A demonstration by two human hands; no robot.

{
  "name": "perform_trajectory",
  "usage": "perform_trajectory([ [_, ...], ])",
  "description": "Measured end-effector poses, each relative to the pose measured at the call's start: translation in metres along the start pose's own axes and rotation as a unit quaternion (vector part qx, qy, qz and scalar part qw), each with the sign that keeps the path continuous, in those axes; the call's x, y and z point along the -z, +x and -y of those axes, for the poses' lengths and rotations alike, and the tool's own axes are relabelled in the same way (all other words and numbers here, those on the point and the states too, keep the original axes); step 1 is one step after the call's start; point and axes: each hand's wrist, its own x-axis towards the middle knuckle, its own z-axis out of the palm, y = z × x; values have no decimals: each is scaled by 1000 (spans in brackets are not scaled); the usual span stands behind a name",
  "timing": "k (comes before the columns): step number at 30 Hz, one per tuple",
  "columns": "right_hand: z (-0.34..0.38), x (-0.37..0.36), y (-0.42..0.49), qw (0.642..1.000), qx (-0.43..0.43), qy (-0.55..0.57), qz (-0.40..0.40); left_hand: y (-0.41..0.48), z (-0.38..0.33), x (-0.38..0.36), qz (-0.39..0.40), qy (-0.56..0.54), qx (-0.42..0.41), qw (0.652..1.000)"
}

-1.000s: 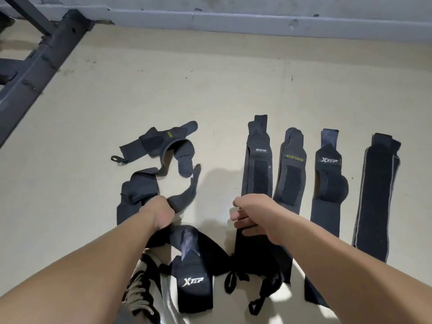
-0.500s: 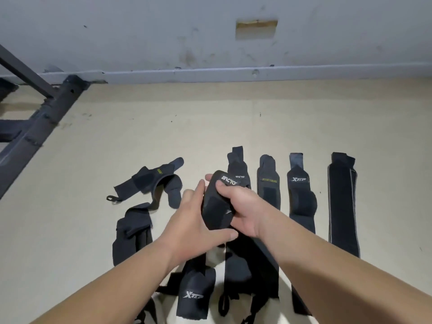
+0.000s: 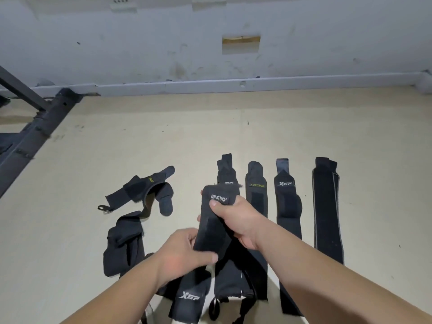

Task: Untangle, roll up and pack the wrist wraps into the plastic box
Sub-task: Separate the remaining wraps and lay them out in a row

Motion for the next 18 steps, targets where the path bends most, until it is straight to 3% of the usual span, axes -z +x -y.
perform_trajectory([
  [3,-11,1,3,999,-8,2,-44,0,21,-4,49,65,28,996],
  [11,-23,12,8,994,-45,57,-86,4,60,7,14,167,72,983],
  [14,-20,17,9,993,-64,90,-44,4,52,12,-79,126,43,988],
  [16,-18,18,9,994,-78,72,9,8,39,15,-154,30,43,987],
  [18,-21,10,8,994,-93,9,52,10,24,16,-162,-92,48,981],
])
